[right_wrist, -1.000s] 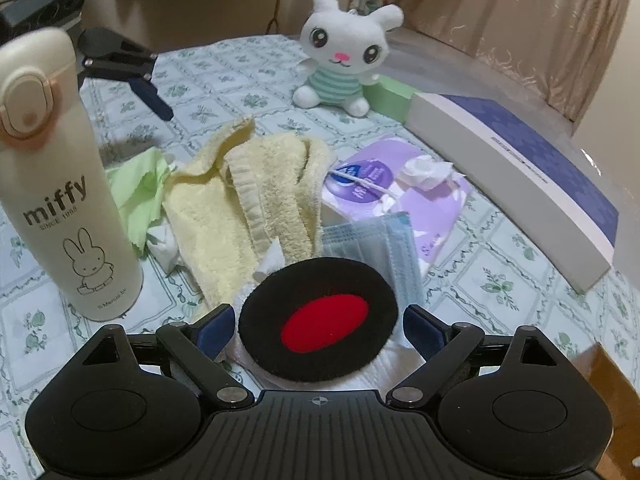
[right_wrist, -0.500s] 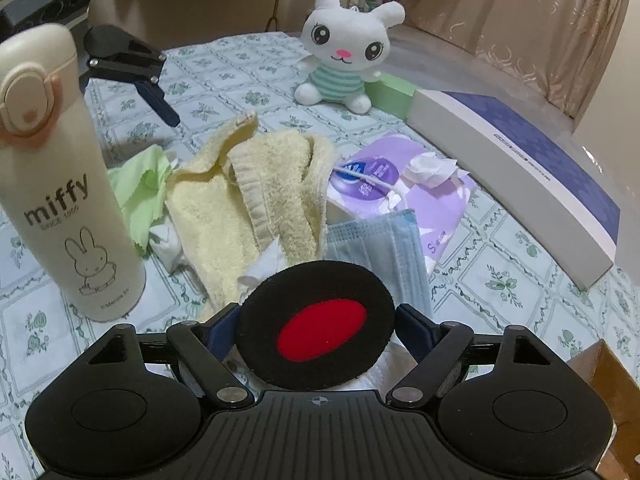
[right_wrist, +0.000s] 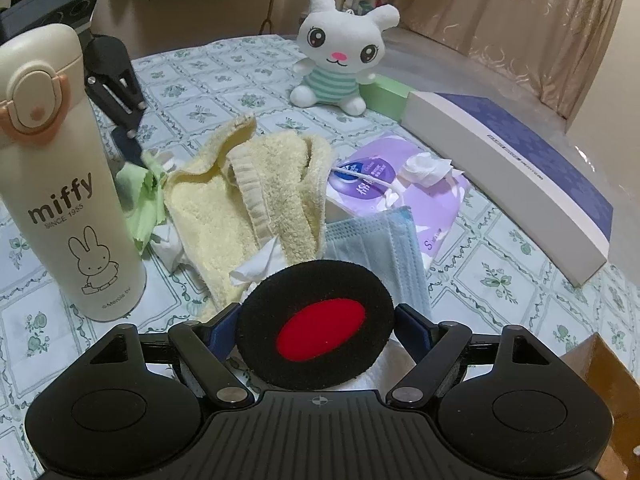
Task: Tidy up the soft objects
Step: 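Grasp the light green cloth with the left tool while the right tool holds the pad, then carry the green cloth and pad over the box and open the left tool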
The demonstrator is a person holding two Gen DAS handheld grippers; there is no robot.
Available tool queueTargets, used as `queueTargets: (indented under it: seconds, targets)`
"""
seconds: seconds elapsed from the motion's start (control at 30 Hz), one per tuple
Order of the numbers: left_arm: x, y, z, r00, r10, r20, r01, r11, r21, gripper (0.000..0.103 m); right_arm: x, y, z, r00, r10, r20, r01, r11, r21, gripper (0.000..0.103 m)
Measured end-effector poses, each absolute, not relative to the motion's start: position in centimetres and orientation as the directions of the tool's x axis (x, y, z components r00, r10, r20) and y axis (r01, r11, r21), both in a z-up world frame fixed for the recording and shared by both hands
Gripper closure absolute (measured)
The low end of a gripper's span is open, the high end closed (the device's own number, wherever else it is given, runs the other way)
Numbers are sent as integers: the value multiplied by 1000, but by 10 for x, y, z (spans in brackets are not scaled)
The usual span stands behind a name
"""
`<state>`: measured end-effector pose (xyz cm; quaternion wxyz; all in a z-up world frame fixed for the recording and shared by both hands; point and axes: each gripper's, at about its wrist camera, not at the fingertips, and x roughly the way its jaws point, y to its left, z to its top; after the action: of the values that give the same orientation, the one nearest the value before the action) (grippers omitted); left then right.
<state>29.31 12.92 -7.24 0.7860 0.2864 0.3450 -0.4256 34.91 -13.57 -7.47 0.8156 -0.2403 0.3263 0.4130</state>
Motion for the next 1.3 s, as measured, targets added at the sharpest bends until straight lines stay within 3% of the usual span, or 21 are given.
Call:
queueTargets:
  seconds: [0.27,0.63,0.97,1.3]
  targets:
    - [281,157,-44,522,-460,-718,749,649,129,98,333,-147,-63,489,519,-701,-793,599,-110,24]
    - [210,183,-21,683,-257,-684,471,870,144,98,276,-170,-43,549,502,-668,-708,704,-52,24]
    - [124,155,-20,742,-145,-654,208,978,19,98,205,-186,-41,581,486,-652,-627,779,22,24]
    - [60,99,-22,758,-136,-639,88,990,-106,98,145,-200,-51,601,458,-655,-527,843,106,24]
